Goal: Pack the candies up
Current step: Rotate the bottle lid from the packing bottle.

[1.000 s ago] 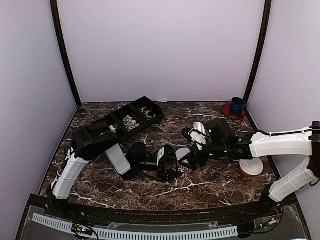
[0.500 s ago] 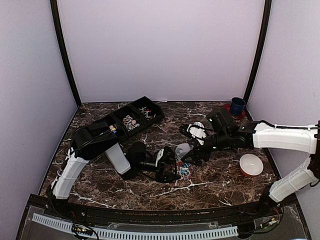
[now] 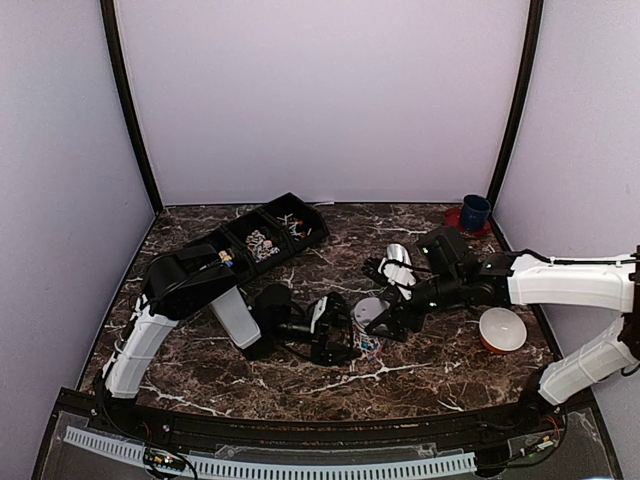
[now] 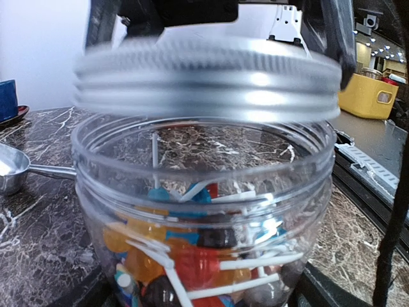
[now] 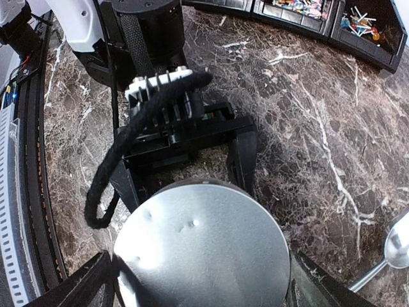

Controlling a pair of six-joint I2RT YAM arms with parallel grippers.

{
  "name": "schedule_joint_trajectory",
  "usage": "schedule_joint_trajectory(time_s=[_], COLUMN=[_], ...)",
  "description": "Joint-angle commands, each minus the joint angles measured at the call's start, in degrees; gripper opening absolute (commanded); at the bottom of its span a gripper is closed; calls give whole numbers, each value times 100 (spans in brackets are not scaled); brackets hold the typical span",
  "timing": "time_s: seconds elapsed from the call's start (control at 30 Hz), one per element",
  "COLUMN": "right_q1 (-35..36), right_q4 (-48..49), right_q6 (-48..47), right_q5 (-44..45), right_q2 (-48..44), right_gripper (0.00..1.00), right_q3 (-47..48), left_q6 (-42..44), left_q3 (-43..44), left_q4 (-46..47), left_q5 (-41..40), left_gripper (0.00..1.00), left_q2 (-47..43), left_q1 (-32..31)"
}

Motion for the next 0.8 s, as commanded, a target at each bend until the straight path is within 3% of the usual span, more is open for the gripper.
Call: schedule_joint_trajectory(time_s=[0.0, 0.77], right_q1=[-16, -21], right_q4=[427, 651], right_q6=[308, 369], right_q5=[-71, 4], right_q2=[-110, 483], right_gripper=[88, 90], right_q3=[-183, -90], left_q6=[-241, -19], left_q3=[-221, -115], left_q4=[-557, -964], left_q5=[-231, -73], left_gripper=[87, 86], left_q2=[384, 382], left_q1=[83, 65])
